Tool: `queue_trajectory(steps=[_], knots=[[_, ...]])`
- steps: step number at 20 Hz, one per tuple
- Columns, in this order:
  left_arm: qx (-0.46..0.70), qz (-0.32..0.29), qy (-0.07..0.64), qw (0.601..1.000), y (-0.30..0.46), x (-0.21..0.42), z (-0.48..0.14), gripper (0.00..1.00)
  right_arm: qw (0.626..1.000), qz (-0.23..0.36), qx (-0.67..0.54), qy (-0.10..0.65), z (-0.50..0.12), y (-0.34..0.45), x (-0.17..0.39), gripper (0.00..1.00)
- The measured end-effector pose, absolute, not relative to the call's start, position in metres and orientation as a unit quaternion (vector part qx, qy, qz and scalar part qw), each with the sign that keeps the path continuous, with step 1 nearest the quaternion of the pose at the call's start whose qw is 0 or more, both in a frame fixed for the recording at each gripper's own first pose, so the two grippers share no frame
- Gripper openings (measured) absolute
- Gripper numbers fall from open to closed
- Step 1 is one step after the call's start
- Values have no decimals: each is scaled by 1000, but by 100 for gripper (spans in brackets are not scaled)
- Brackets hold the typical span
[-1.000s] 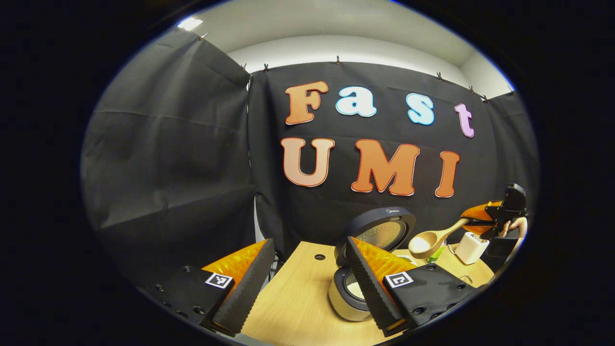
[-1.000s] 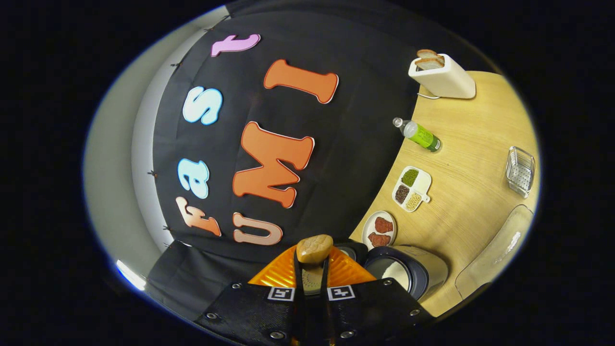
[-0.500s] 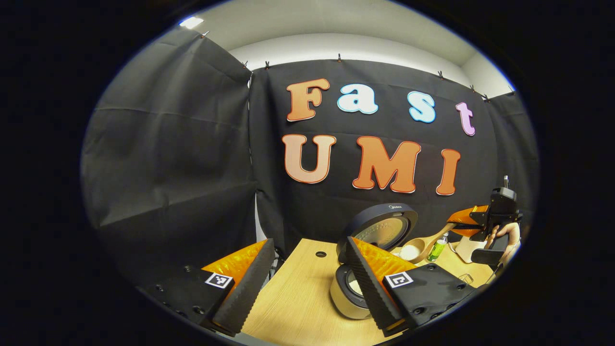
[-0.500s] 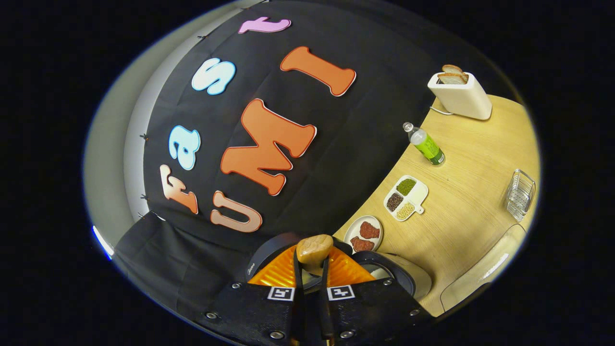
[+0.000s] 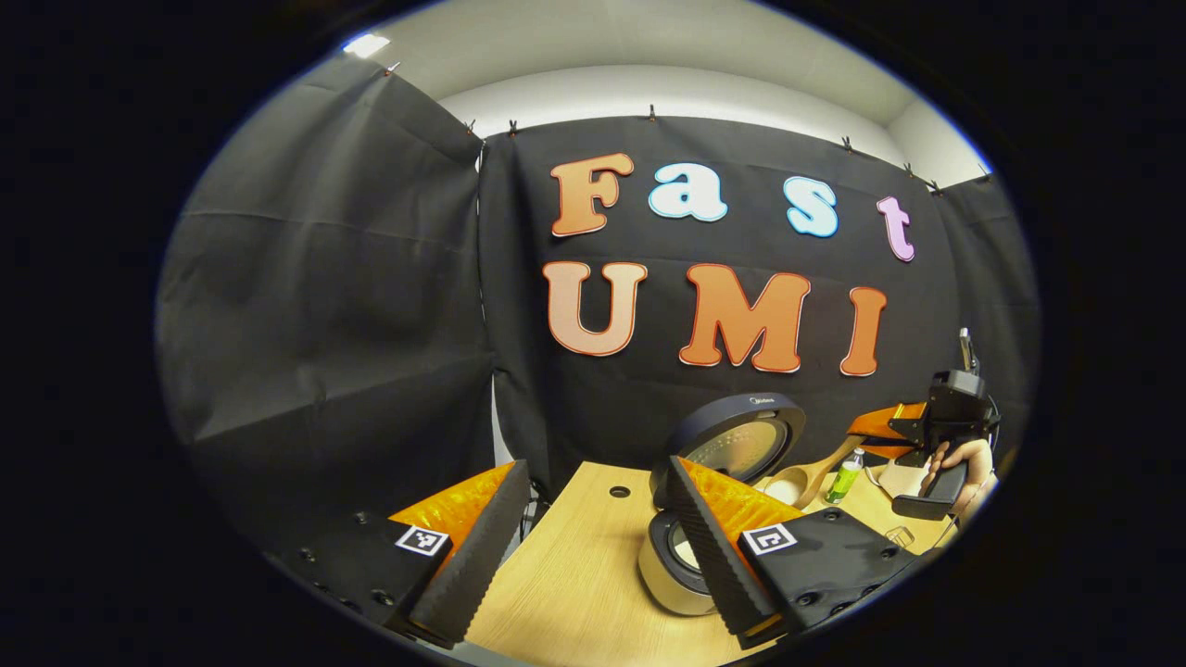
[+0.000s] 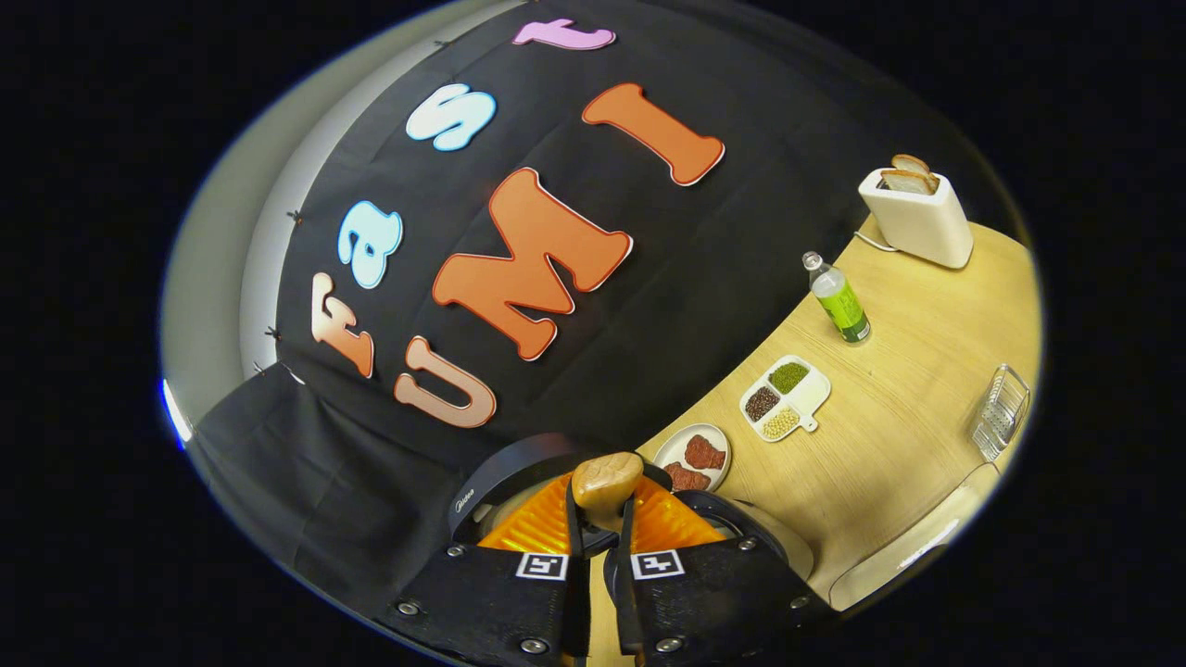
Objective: Close the left gripper, press the button to open the rice cooker; take a wooden spoon from the chopstick holder with the right hand, scoop a spoonful of rice and pour it into the rice cooker, then put the wooden spoon back into the chopstick holder.
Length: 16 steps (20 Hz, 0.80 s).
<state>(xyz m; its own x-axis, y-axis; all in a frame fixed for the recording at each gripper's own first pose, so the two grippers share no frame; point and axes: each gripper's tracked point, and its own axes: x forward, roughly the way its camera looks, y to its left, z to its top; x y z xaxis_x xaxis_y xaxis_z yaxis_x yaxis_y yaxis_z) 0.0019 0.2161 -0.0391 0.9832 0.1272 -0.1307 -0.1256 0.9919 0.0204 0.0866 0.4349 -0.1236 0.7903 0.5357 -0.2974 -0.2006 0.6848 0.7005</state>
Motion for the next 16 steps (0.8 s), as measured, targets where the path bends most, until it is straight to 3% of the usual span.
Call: queue_trajectory(steps=[16], knots=[[2, 79, 61, 995, 232, -4, -36, 99, 914, 242, 248, 210, -112, 456, 81, 11]])
